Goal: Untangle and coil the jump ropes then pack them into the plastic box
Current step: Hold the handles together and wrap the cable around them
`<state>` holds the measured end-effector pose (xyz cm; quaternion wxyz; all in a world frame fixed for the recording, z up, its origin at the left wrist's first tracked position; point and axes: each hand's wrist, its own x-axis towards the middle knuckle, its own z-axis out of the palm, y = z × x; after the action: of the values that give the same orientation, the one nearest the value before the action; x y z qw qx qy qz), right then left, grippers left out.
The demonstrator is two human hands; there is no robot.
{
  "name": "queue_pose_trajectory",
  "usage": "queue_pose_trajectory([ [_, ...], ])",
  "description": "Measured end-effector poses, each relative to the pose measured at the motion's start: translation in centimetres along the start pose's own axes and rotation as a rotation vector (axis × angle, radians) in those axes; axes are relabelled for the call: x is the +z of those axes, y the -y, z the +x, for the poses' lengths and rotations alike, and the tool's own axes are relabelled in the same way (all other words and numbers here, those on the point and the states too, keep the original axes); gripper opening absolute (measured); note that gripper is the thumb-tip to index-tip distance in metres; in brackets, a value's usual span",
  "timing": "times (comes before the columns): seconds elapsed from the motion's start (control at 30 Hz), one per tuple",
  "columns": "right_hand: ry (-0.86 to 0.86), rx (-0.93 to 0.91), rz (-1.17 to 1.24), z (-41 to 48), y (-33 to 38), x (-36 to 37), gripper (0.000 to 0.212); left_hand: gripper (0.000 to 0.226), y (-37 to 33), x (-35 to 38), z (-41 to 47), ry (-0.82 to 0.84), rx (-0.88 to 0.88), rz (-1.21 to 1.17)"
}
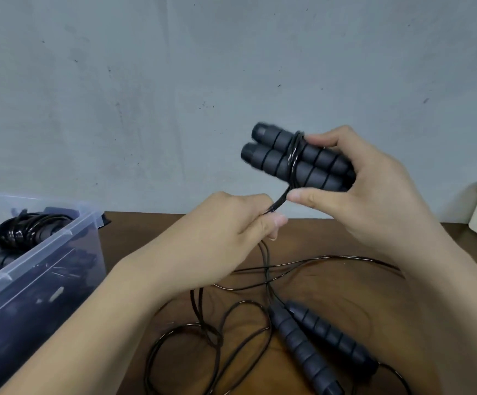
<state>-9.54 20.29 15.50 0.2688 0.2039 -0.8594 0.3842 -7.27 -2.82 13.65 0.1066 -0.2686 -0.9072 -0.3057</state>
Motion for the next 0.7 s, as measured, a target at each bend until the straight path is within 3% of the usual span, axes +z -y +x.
queue_pose_trajectory([
  [0.17, 0.418, 0.100, -0.019, -0.2, 0.1, -0.1, 0.059, 0.033, 0.5, -2.0, -0.1, -0.160, 0.052, -0.078],
  [0.27, 0.658, 0.094, 0.034, -0.4, 1.0, -0.5, 0.055, 0.035, 1.5, -2.9, 0.1, -0.134, 0.061, -0.198],
  [0.37, 0.775, 0.092, 0.250, -0.6, 1.4, -1.4, 0.056, 0.040, 2.7, -3.3, 0.3, -0.068, 0.110, -0.347],
  [0.53, 0.763, -0.013, 0.577, -0.9, 1.4, -2.3, 0.056, 0.038, 5.0, -2.2, 1.1, -0.068, 0.081, -0.586],
  [0.6, 0.728, 0.011, 0.804, -0.9, 1.4, -2.2, 0.056, 0.028, 5.5, -1.9, 1.4, -0.149, 0.014, -0.432],
  [0.7, 0.575, 0.020, 1.025, -0.9, 1.6, -1.4, 0.055, 0.048, 4.4, -0.8, 1.6, -0.151, -0.011, -0.412],
])
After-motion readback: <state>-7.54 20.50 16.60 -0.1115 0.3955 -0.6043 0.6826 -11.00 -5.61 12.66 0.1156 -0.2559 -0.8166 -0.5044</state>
